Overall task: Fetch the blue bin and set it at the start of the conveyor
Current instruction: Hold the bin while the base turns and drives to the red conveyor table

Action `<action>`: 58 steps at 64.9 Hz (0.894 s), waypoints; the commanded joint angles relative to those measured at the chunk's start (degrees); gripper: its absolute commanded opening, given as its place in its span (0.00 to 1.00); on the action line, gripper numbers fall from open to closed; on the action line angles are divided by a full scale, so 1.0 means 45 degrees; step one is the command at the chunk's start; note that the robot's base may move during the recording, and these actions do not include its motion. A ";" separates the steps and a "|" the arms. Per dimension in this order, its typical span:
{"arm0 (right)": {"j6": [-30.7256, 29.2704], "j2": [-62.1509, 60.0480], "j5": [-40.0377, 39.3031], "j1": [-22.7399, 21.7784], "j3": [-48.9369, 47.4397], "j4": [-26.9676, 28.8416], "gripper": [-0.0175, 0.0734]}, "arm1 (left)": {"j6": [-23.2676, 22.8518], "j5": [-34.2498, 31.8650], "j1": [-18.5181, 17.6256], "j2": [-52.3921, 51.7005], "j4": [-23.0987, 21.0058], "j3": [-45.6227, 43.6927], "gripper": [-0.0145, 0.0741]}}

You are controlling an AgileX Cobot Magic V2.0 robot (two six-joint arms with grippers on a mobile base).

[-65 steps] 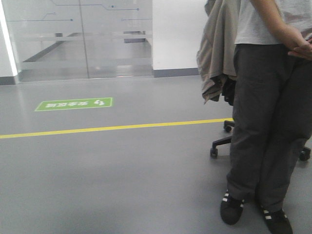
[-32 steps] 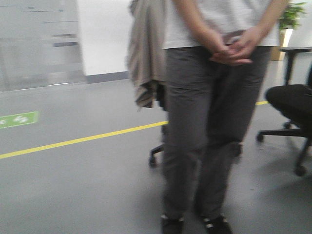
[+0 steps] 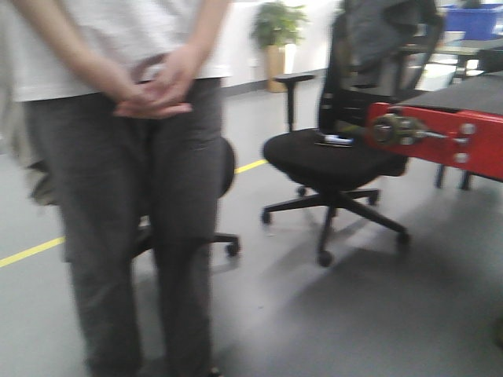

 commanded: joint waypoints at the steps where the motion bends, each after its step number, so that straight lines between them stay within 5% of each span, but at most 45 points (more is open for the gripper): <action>1: -0.0048 -0.0121 -0.0800 0.0035 -0.0176 -0.0139 0.01 | 0.0085 -0.0568 -0.0112 -0.0054 0.0297 -0.0109 0.04; 58: -0.0048 -0.0121 -0.0800 0.0035 -0.0176 -0.0139 0.01 | 0.0085 -0.0568 -0.0112 -0.0054 0.0407 -0.0109 0.04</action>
